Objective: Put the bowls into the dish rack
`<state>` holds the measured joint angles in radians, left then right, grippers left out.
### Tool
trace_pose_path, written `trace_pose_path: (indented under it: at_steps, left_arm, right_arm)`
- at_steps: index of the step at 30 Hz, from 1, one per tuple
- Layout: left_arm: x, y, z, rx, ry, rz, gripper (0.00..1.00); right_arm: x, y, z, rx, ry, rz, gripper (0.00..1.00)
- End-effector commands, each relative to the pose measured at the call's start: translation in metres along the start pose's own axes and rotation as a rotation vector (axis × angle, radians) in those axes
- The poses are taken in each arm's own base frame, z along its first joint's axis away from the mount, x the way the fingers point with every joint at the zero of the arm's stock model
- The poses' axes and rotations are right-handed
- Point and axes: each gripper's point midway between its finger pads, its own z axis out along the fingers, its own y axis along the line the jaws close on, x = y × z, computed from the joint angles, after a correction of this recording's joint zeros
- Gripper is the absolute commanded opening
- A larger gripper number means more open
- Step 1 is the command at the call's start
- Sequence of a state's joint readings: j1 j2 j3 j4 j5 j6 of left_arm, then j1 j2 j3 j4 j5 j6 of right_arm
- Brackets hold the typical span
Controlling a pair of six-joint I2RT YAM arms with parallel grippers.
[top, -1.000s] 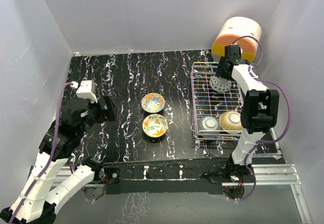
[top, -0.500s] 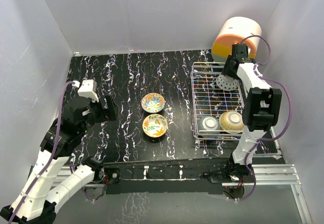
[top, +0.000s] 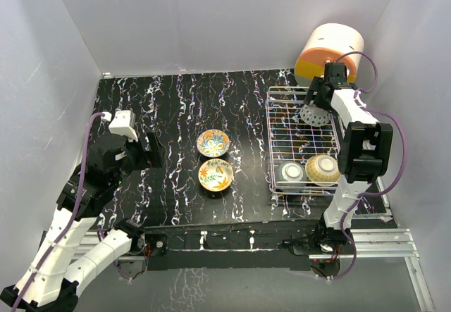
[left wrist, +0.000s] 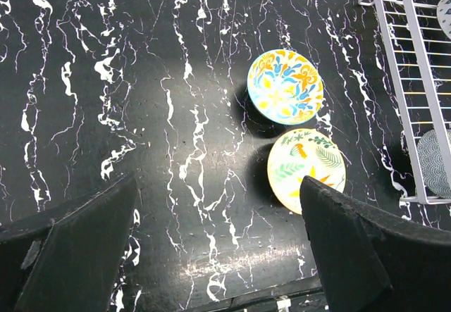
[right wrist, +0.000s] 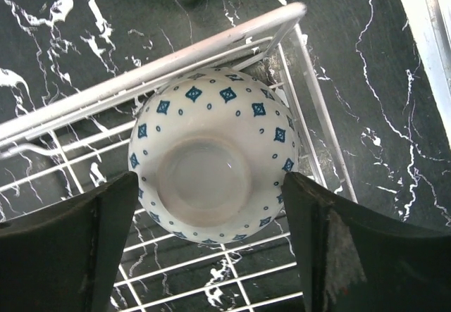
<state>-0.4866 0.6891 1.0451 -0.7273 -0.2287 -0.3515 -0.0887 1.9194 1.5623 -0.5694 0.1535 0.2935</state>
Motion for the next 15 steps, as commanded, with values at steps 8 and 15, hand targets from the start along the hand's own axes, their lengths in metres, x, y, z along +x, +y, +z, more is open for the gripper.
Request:
trace_pose_path:
  at_steps: [8,15]
  left_arm:
    - [0.002,-0.002,0.001,0.017,-0.012,0.001,0.97]
    - [0.000,-0.005,0.001,0.032,-0.016,-0.006,0.97]
  right_arm:
    - [-0.035,0.012,-0.045,-0.092,-0.119,0.039,0.99]
    - [-0.046,0.034,-0.102,-0.164,-0.182,0.002,0.99]
